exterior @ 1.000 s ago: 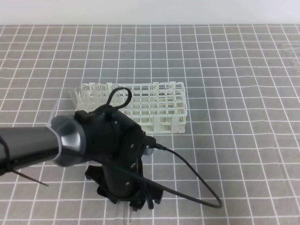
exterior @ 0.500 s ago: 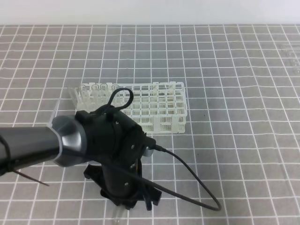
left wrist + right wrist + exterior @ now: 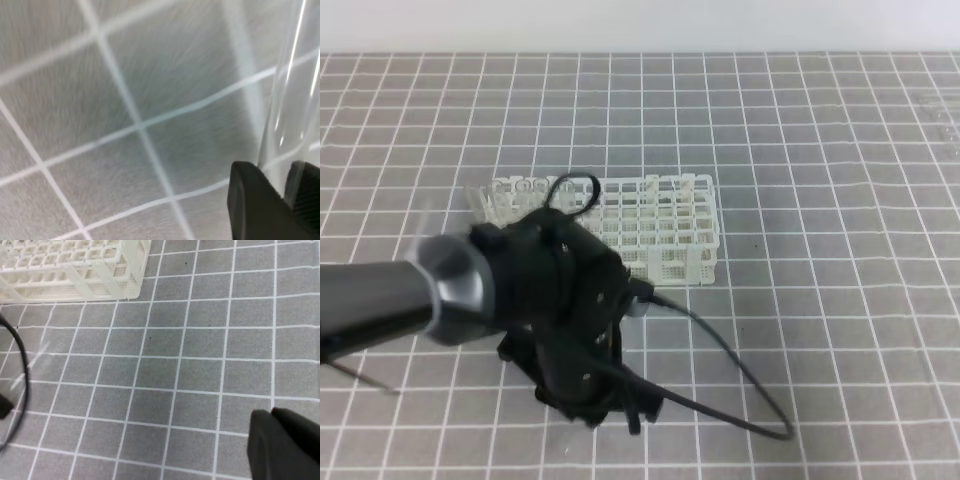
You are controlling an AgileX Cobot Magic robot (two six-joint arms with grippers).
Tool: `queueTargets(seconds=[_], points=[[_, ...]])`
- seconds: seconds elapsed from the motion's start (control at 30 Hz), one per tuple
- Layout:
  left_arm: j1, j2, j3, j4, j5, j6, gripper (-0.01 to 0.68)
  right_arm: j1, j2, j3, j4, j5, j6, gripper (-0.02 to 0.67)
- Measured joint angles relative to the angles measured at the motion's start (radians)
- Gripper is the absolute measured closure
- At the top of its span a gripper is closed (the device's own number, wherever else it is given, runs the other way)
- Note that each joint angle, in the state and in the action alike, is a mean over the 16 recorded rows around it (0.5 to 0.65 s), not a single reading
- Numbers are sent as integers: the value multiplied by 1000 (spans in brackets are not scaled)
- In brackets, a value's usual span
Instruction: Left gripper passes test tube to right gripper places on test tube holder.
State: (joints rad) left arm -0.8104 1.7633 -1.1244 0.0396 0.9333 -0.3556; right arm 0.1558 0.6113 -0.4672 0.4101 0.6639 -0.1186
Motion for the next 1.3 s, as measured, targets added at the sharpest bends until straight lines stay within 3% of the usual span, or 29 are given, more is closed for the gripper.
queueTargets(seconds=[0.23,0.4,0.63,0.9,1.1,1.3], points=[[-1,-97,-21,38,-34,21,669,0,0,0,1,9,0,650],[0,-222,38,94,-168,18,670,0,1,-3,15,19,-4,650],[12,-433,245,197,-534,-20,670,0,29,-39,91,53,-53,650],[84,-591,510,260,-1004,-82,668,17,166,-149,305,104,-233,650],[144,-611,608,266,-1227,-109,669,113,322,-274,411,90,-348,650],[170,-604,639,265,-1327,-115,670,284,453,-403,361,20,-348,650]])
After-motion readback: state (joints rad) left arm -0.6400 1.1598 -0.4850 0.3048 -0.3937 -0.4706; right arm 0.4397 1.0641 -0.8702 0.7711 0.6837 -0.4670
